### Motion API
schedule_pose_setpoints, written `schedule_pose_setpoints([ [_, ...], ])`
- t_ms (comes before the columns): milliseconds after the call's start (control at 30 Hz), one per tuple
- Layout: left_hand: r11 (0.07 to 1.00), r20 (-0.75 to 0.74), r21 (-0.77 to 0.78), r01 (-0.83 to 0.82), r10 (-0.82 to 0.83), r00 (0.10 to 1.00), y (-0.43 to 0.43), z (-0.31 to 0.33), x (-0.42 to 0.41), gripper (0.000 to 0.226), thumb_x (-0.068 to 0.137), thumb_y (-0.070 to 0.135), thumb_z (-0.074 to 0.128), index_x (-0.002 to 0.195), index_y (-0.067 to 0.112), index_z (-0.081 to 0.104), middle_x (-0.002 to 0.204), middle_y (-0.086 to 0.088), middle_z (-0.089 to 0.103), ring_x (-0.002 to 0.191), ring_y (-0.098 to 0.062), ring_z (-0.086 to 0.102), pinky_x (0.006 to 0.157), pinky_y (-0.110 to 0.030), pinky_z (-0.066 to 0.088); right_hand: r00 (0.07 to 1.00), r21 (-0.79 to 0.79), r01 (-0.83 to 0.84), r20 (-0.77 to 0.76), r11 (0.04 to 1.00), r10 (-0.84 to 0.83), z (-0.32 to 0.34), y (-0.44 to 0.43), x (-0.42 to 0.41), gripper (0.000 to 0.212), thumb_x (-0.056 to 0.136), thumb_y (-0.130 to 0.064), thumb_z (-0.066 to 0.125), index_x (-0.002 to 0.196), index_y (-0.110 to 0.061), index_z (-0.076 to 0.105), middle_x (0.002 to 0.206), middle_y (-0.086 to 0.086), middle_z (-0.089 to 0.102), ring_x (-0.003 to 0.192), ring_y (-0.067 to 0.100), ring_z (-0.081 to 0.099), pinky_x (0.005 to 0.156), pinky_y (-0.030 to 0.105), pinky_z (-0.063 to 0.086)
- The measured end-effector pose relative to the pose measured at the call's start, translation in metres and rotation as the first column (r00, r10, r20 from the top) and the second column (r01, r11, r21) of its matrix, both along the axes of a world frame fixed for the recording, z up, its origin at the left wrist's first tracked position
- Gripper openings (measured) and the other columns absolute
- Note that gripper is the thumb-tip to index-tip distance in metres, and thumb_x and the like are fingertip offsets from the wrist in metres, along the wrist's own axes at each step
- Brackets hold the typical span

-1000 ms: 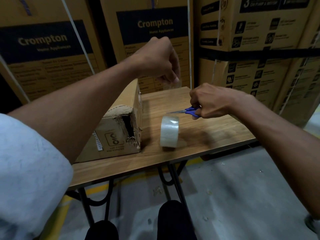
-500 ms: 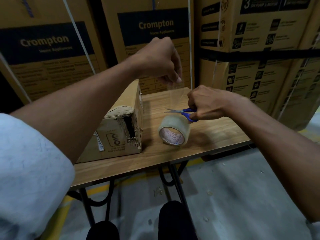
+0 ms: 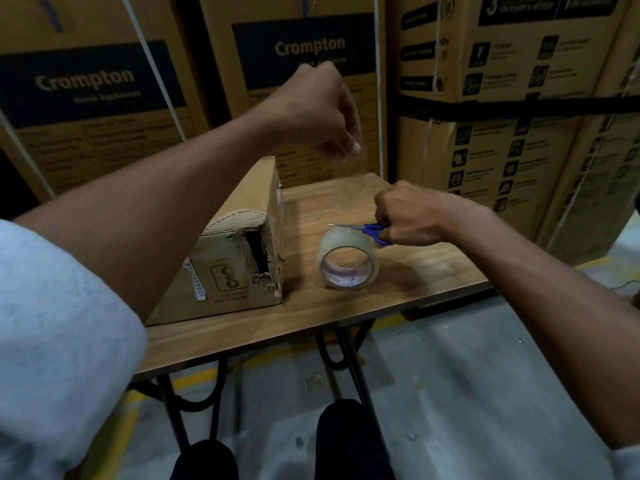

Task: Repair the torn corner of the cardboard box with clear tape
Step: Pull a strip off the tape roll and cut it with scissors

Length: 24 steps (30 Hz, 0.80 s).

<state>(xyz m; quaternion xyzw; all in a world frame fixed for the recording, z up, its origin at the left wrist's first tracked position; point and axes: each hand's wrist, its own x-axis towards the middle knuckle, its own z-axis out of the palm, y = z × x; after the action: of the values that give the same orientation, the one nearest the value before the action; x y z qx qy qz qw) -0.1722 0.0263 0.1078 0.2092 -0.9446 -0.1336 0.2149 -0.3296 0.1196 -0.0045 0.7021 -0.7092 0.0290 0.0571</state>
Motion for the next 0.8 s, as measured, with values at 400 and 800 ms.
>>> schedule_pose_setpoints([
  [400, 0.976, 0.046, -0.005, -0.219, 0.219, 0.975, -0.015, -0.063, -0.005, 0.089, 0.079, 0.008, 0.085, 0.154, 0.019, 0.038, 0.153, 0.0, 0.044, 0.136, -0.021, 0.047, 0.097, -0.026, 0.042, 0.998, 0.057, 0.061, -0.01, 0.996, -0.061, -0.007, 0.0, 0.005, 0.025, 0.094, -0.028, 0.06, 0.089, -0.008, 0.074, 0.094, 0.007, 0.061, 0.084, 0.024, 0.061, 0.075, 0.042, 0.055],
  [800, 0.81, 0.076, 0.578, -0.097, 0.065, 0.995, -0.03, -0.109, 0.008, 0.118, 0.075, 0.003, 0.088, 0.163, 0.028, 0.014, 0.166, 0.005, 0.014, 0.129, -0.024, 0.045, 0.097, -0.044, 0.058, 0.972, 0.094, 0.197, 0.109, 0.976, -0.207, -0.007, 0.003, -0.003, 0.019, 0.089, -0.023, 0.076, 0.077, -0.02, 0.062, 0.074, -0.003, 0.059, 0.062, 0.012, 0.069, 0.051, 0.026, 0.053],
])
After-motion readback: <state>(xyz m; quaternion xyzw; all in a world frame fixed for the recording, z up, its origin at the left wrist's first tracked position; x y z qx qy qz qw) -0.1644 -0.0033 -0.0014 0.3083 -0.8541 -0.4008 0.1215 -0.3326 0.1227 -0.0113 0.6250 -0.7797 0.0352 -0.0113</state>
